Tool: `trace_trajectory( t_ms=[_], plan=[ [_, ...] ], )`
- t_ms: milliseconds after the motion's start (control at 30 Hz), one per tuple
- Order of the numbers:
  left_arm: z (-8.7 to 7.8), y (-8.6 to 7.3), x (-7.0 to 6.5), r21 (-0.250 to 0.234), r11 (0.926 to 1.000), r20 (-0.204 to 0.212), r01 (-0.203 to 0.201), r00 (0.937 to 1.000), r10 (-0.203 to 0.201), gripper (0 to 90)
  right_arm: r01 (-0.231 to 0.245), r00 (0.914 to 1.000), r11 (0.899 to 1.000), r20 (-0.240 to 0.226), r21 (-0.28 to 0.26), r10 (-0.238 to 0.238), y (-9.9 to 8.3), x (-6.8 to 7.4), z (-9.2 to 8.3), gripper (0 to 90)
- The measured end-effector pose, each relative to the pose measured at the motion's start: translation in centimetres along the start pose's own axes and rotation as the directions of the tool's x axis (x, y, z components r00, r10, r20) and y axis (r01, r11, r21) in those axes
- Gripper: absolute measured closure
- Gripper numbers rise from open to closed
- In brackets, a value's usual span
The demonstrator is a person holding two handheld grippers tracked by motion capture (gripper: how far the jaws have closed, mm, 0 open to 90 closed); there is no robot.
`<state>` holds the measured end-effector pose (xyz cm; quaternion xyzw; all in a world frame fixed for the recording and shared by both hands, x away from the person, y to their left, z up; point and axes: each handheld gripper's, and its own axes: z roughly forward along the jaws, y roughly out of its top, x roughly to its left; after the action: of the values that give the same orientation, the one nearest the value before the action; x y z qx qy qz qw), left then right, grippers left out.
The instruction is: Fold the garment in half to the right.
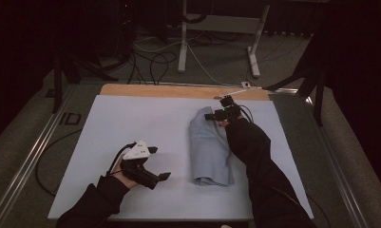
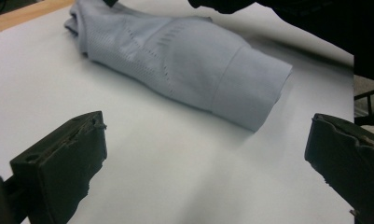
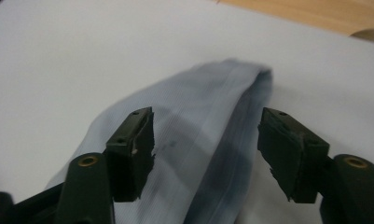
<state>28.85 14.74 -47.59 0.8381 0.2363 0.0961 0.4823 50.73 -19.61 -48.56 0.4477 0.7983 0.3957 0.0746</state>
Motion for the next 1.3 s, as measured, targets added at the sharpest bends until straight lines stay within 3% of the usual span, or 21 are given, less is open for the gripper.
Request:
trace_trajectory(
  t_ms=[167, 267, 467, 533, 633, 867, 967, 1033, 1100, 1167, 1300],
  plan=[
    [-0.6, -1.5, 0.5, -0.007, 0.9997, -0.016, 0.025, 0.9996, -0.025, 0.2, -0.038, 0.9987, 0.999, 0.034, 0.006, 0.038, 0.7, -1.1, 0.8, 30.6],
    [-1.2, -2.3, 0.8, -0.013, 0.999, -0.027, 0.043, 0.9987, -0.043, 0.2, -0.058, 0.9983, 0.998, 0.011, 0.036, 0.057, 0.6, -1.4, 1.6, 29.8],
    [-2.6, -3.6, 1.2, -0.019, 0.998, -0.068, 0.061, 0.9958, -0.062, 0.2, -0.077, 0.9967, 0.992, 0.035, 0.097, 0.074, -0.4, -2.1, 2.7, 36.3],
    [-3.0, -3.9, 1.3, -0.022, 0.9972, -0.078, 0.071, 0.9943, -0.072, 0.2, -0.081, 0.9967, 0.992, 0.02, 0.101, 0.079, -0.6, -2.3, 2.8, 40.7],
    [-3.5, -4.3, 1.5, -0.023, 0.9966, -0.089, 0.079, 0.9927, -0.081, 0.2, -0.055, 0.9985, 0.992, -0.001, 0.113, 0.055, -0.9, -2.1, 2.9, 52.9],
    [-3.9, -5.1, 1.6, -0.019, 0.9949, -0.1, 0.099, 0.9899, -0.1, 0.3, 0.014, 0.9999, 0.994, 0.002, 0.106, -0.015, -0.6, -1.0, 2.4, 84.5],
    [-3.9, -5.3, 1.7, -0.019, 0.9946, -0.1, 0.102, 0.9896, -0.103, 0.3, 0.044, 0.9989, 0.994, 0.012, 0.1, -0.046, -0.3, -0.5, 2.2, 85.7],
    [-3.8, -5.3, 1.7, -0.02, 0.9948, -0.103, 0.1, 0.9895, -0.102, 0.3, 0.062, 0.9979, 0.995, 0.016, 0.076, -0.063, 0.1, -0.1, 1.8, 85.8],
    [-3.8, -5.3, 1.8, -0.023, 0.9946, -0.104, 0.101, 0.9892, -0.103, 0.3, 0.075, 0.9972, 0.997, -0.003, 0.009, -0.075, 0.7, 0.3, 1.1, 85.8],
    [-3.8, -5.3, 1.7, -0.021, 0.9956, -0.11, 0.091, 0.9896, -0.093, 0.3, 0.078, 0.997, 0.997, -0.007, -0.004, -0.078, 0.8, 0.3, 1.0, 85.8],
    [-3.9, -5.4, 1.7, -0.048, 0.9954, -0.114, 0.083, 0.9896, -0.088, 0.3, 0.071, 0.9973, 0.997, 0.019, 0.022, -0.071, 1.0, 0.0, 1.4, 85.9]
  ],
)
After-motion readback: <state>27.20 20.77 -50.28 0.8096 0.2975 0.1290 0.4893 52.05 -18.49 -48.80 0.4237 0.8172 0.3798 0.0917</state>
